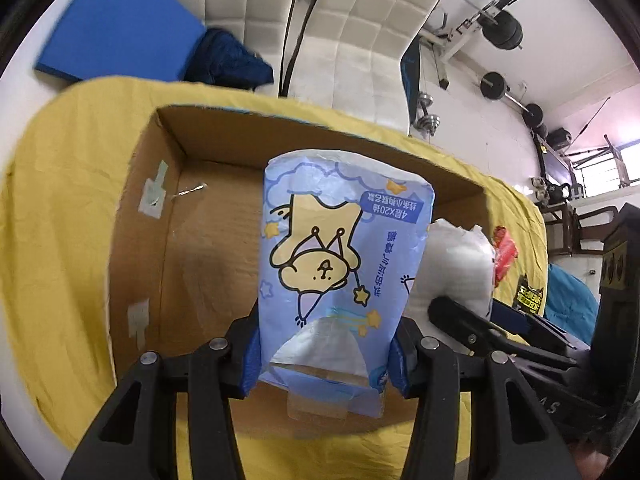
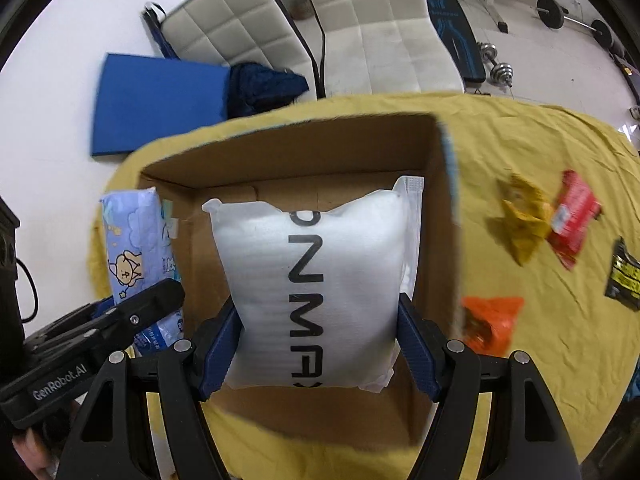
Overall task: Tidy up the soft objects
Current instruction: 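Carry both packs into the box and open both tools to release them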
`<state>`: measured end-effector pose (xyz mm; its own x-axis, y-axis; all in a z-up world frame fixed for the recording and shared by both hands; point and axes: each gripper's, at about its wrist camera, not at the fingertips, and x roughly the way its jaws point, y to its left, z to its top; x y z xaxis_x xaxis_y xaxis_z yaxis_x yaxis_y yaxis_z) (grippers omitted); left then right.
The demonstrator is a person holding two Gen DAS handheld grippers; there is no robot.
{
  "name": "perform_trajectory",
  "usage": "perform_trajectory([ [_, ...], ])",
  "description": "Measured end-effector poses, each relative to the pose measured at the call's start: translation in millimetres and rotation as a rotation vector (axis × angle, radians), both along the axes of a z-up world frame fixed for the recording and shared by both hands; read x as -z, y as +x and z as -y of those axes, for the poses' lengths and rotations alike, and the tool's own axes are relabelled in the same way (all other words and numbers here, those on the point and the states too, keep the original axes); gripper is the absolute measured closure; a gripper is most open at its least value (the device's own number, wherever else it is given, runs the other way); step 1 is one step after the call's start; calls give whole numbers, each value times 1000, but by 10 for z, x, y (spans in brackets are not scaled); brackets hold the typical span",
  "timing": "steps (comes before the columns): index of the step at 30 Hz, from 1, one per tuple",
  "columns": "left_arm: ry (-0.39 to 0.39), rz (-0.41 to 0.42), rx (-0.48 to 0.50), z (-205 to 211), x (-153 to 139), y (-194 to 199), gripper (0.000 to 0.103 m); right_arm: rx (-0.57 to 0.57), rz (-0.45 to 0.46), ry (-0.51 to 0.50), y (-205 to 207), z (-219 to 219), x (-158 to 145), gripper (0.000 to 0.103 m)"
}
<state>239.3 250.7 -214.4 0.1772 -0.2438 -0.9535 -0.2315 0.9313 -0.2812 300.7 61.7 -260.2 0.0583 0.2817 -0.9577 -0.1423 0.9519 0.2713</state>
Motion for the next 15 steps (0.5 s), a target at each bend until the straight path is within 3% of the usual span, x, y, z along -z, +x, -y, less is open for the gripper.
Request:
perform_trajectory([
  [6, -103, -98, 8, -280, 578, 313, 56, -7, -23, -89, 235, -316, 468, 28],
  [15, -232, -175, 55, -317, 1164, 653, 53, 24, -62, -134, 471, -354, 931, 26],
])
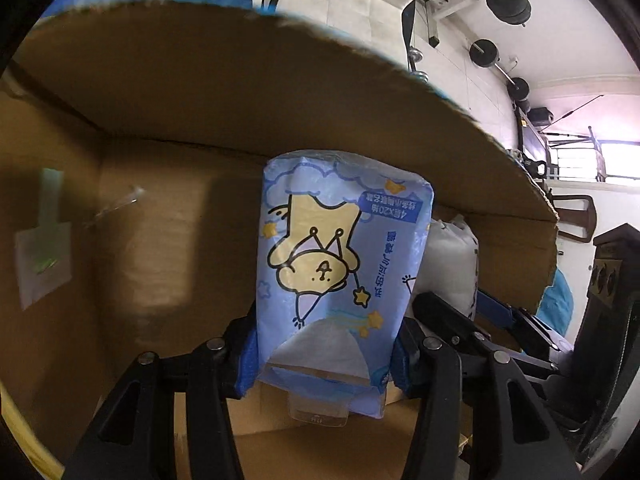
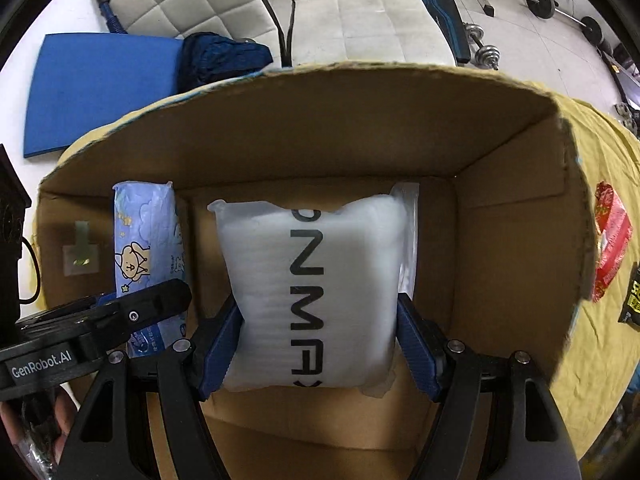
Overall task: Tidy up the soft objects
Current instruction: 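Carry both packs into the box and open both tools to release them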
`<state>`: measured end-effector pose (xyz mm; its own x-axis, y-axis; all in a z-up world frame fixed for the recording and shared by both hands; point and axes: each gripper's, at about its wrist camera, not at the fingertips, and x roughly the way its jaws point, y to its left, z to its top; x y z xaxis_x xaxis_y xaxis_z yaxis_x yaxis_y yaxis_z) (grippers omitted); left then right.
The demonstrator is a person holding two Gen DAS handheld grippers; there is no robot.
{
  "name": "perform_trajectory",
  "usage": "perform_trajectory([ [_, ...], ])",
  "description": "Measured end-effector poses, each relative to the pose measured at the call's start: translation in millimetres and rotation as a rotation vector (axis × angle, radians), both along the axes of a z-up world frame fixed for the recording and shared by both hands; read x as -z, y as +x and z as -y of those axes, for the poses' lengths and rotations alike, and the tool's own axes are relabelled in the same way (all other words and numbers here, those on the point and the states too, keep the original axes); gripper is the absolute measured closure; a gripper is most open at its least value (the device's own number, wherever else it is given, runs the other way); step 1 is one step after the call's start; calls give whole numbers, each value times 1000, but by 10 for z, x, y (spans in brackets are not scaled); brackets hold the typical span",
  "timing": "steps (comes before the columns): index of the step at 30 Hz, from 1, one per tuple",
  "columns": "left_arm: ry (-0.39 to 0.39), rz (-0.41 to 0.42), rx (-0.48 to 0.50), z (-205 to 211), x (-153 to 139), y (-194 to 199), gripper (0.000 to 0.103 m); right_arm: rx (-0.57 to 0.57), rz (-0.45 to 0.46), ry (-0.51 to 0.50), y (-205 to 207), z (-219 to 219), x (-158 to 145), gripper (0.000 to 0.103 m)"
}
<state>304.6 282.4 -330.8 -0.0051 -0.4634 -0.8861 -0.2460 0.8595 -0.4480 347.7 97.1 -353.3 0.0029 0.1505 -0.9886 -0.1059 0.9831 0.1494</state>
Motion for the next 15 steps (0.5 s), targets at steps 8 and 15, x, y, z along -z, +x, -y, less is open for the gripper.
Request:
perform_trajectory([
  [8, 103, -10, 22, 138, -5, 48, 50, -21, 30, -17, 0, -39, -28, 21],
  [15, 195, -6, 66, 357, -122, 22, 49, -21, 41, -27, -3, -35, -73, 20],
])
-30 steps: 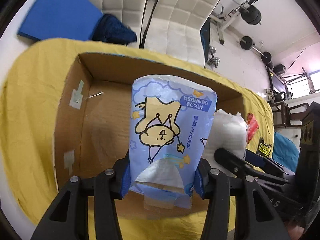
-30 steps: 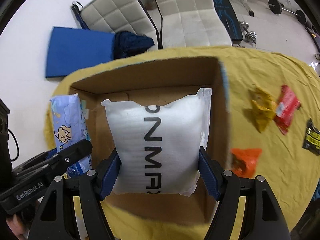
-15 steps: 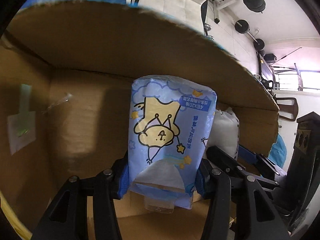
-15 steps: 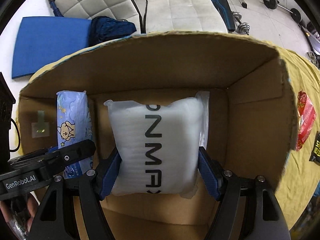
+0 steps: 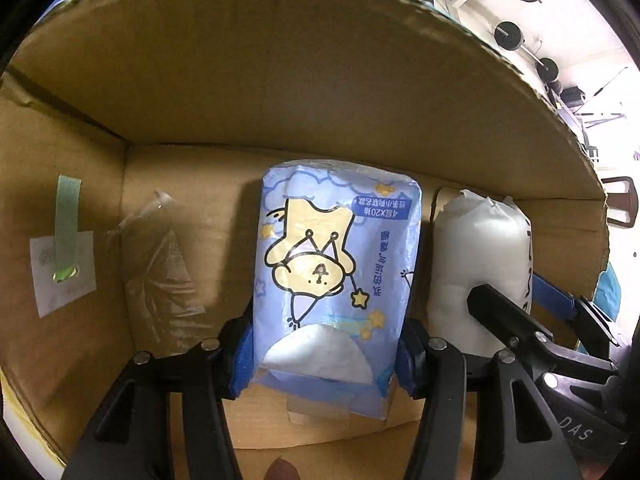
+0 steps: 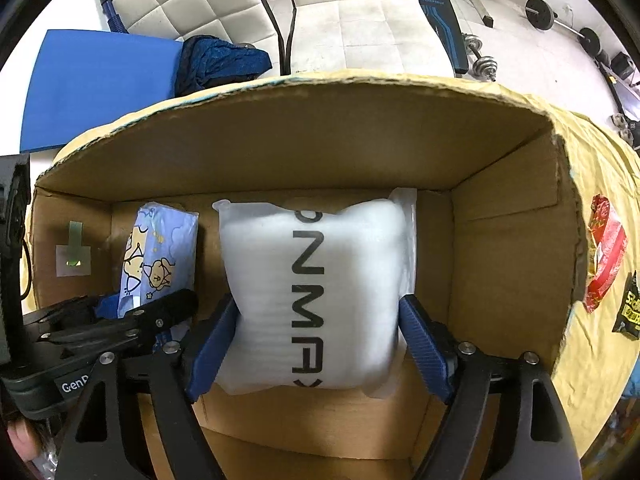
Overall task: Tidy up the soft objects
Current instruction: 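Carry both packs into the box and open both tools to release them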
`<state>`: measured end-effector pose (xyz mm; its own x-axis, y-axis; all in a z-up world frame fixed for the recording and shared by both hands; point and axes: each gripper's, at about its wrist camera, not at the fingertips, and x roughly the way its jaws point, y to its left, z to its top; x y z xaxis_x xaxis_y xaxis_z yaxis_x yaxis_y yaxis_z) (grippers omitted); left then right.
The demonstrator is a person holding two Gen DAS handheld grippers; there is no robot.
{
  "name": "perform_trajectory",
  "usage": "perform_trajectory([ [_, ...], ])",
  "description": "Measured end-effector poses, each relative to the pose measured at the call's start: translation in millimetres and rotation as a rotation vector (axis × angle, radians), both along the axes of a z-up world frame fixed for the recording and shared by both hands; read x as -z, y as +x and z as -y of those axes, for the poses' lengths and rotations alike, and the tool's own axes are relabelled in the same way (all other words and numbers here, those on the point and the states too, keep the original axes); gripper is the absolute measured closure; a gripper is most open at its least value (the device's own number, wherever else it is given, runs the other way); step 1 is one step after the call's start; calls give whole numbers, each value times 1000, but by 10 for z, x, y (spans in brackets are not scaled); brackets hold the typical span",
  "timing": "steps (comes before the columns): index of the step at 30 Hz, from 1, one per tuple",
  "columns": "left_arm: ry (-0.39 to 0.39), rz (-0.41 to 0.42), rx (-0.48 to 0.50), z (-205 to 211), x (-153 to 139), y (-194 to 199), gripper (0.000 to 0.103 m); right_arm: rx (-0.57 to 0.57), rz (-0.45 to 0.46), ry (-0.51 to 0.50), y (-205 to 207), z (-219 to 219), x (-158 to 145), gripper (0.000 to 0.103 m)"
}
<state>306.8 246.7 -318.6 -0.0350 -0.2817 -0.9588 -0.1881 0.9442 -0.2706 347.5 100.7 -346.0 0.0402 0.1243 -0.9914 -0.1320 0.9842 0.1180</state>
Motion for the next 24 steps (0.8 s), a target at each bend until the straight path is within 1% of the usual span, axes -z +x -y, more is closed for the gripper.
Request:
perform_trajectory([
  [6, -4, 17, 9, 22, -86, -35, 44, 3, 2, 3, -58, 8, -65, 20],
  [7, -5, 25, 12, -39, -9, -43, 41, 2, 2, 5, -34, 18, -57, 20],
  [11, -28, 39, 7, -79, -39, -66, 32, -9, -1, 5, -70, 38, -113, 19],
  [12, -32, 41, 3, -87, -51, -70, 31, -13, 5, -5, -84, 43, -135, 15],
  [13, -30, 43, 1, -75, -92, -43, 27, -14, 11, -16, -89, 52, -152, 13],
  [14, -24, 49, 0, -71, -115, -47, 22, -15, 16, -22, -94, 53, -162, 10],
  [15, -15, 58, -1, -65, -147, -54, 20, -13, 17, -21, -101, 66, -171, 10],
  [19, 30, 84, 7, -21, -225, -116, 17, -6, 5, -30, -169, 95, -171, 10],
  [20, 50, 94, 10, -7, -246, -148, 14, -3, 6, -35, -200, 106, -179, 7],
  [21, 71, 110, 8, 15, -303, -179, 9, -1, 6, -41, -225, 112, -181, 1],
  [22, 81, 128, -1, 15, -350, -207, 2, -1, 7, -50, -254, 113, -184, 0],
  [24, 74, 145, -20, -9, -372, -280, 1, -6, 14, -66, -321, 105, -197, 0],
])
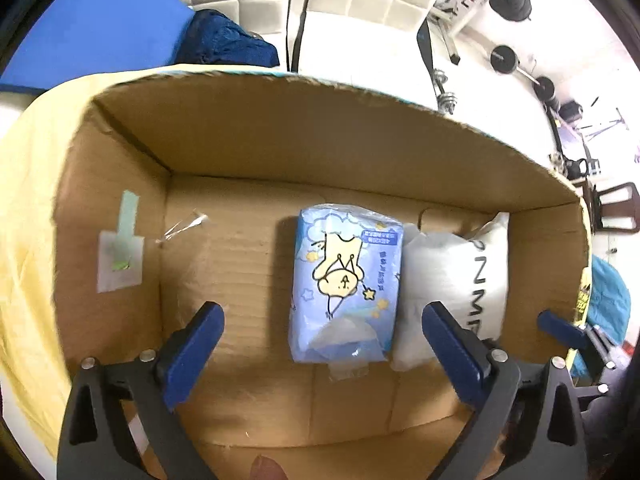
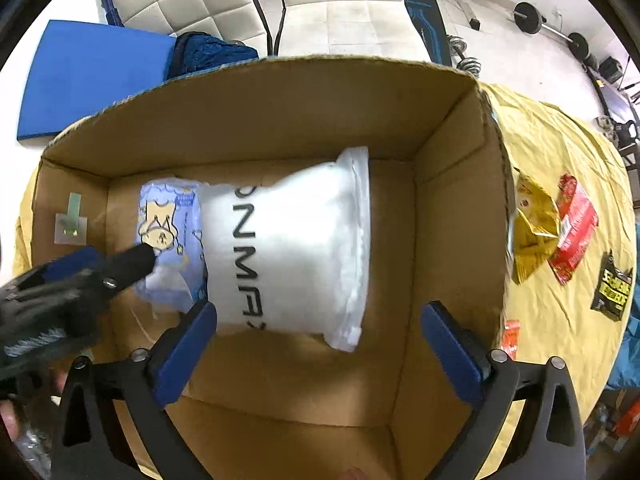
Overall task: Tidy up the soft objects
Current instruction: 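Carry both packs into the box and open both tools to release them, then lift both tools out of the box toward the remaining snack bags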
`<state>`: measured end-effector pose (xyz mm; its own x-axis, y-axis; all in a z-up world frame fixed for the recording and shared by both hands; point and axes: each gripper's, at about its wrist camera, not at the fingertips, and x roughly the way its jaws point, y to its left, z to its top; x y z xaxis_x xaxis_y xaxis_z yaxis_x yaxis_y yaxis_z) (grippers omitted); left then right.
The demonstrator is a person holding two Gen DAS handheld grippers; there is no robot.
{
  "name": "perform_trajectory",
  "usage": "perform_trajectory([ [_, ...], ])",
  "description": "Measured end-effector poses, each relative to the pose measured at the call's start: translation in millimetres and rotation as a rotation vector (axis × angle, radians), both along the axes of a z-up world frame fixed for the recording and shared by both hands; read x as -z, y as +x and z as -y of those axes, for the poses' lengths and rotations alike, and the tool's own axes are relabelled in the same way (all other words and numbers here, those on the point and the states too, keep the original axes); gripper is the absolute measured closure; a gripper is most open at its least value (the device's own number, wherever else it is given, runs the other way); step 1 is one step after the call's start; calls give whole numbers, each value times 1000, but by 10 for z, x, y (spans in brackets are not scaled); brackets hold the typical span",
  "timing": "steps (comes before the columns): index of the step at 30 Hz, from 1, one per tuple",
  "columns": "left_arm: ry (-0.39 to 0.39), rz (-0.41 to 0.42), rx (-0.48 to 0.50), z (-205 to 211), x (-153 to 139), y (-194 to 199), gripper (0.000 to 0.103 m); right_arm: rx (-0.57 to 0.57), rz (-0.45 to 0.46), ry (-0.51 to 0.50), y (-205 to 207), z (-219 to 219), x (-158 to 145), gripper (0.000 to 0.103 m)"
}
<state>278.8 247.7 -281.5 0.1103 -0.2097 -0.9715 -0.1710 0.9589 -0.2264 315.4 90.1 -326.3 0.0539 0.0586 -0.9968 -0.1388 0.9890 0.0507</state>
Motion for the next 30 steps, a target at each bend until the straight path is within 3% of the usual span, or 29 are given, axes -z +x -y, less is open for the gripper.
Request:
perform_trajectory([
  [11, 120, 150, 38, -1, -491, -416, 1, -9, 36, 1, -493, 6, -265, 0],
  [21, 71, 227, 6, -53, -804, -823, 1, -11, 142, 14, -961, 61, -821, 0],
  [30, 111, 267, 17, 78, -1092, -1198, 1, -16, 198, 77, -1305, 142, -1229, 0],
])
